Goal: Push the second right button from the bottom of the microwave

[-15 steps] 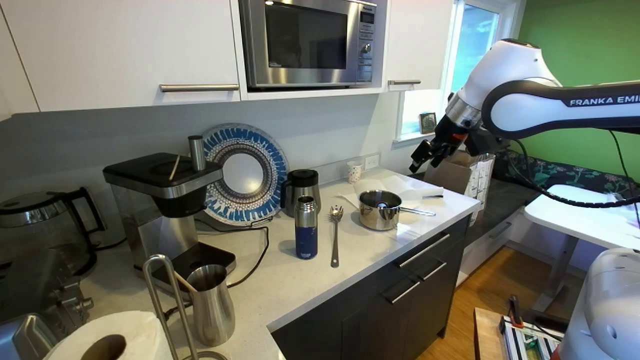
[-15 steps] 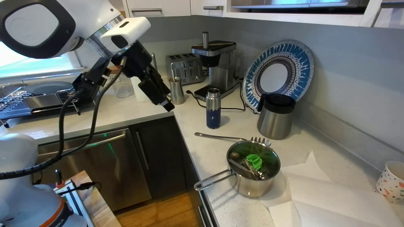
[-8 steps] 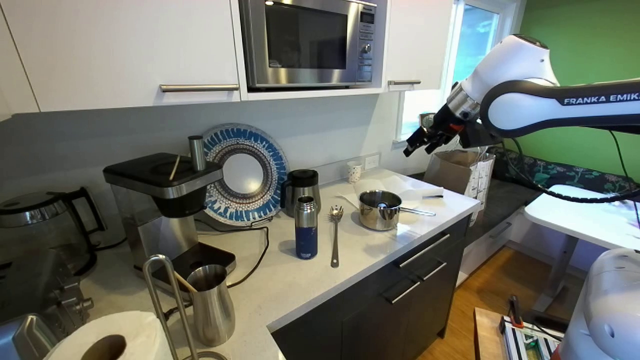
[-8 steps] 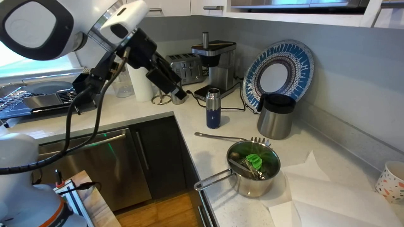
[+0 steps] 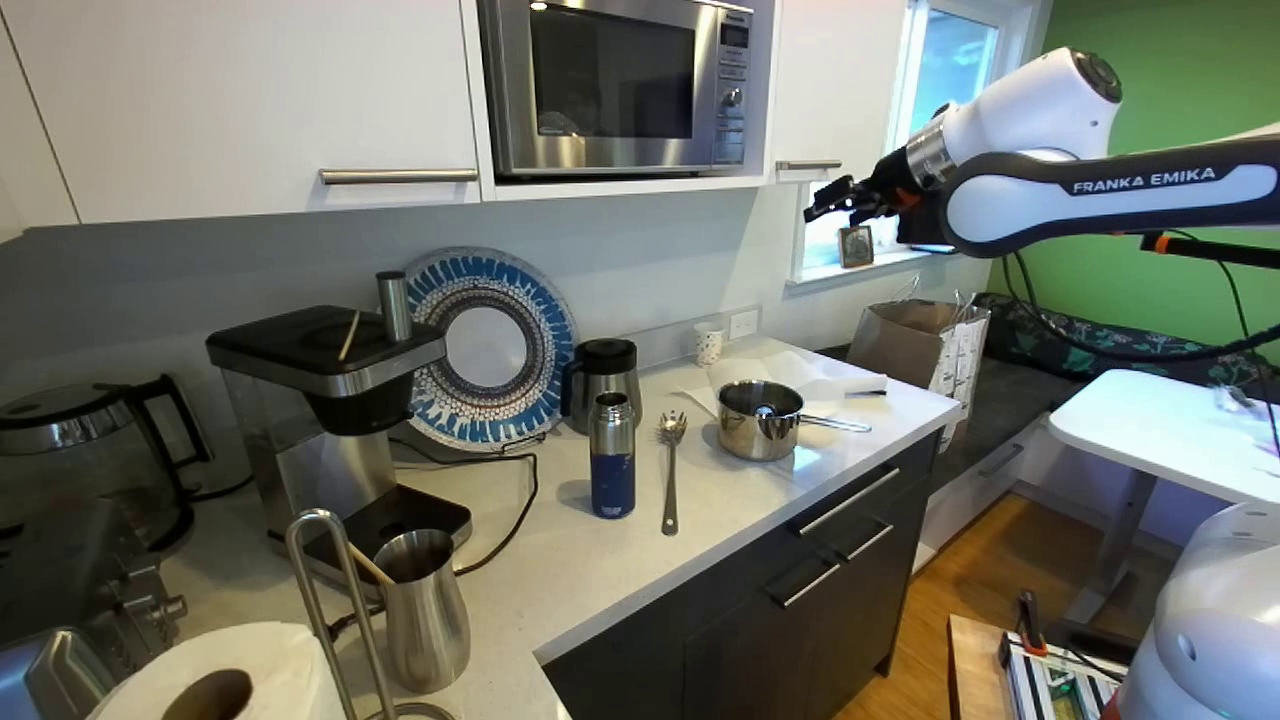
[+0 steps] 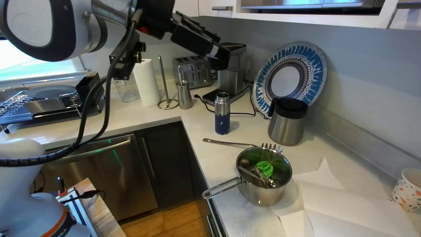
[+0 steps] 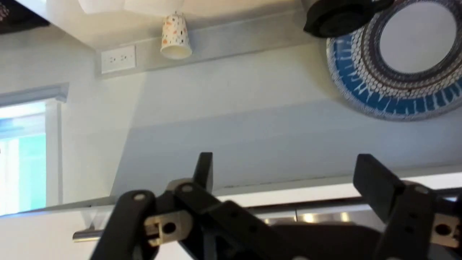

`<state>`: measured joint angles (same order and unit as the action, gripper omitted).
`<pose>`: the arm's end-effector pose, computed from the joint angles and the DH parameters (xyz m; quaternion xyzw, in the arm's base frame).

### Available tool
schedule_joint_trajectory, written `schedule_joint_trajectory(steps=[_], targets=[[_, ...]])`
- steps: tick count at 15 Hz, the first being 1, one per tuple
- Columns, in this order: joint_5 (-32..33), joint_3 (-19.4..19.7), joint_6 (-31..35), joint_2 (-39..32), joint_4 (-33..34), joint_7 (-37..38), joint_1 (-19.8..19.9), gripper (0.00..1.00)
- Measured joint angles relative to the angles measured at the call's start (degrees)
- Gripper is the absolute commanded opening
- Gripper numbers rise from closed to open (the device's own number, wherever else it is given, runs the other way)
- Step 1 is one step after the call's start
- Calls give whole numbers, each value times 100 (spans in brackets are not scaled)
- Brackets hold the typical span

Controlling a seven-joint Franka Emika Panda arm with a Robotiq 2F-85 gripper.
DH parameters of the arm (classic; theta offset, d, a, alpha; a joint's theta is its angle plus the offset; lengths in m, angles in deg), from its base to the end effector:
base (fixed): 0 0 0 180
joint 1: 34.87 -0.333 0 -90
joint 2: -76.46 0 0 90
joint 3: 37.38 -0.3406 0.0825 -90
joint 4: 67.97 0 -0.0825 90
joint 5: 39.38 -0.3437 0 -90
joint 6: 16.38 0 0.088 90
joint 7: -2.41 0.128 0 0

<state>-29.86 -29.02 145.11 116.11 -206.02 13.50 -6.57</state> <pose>0.2756 -0.2238 0.6965 0.7968 -0.3051 0.5051 0.1302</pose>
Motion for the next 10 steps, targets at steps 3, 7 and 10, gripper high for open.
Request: schedule_joint_trajectory(steps=[3, 7, 10], targets=[[-24, 32, 653, -309, 338, -9, 171, 100], [-185, 228, 1231, -664, 846, -243, -39, 100], [-253, 242, 1269, -897, 1150, -264, -86, 100]])
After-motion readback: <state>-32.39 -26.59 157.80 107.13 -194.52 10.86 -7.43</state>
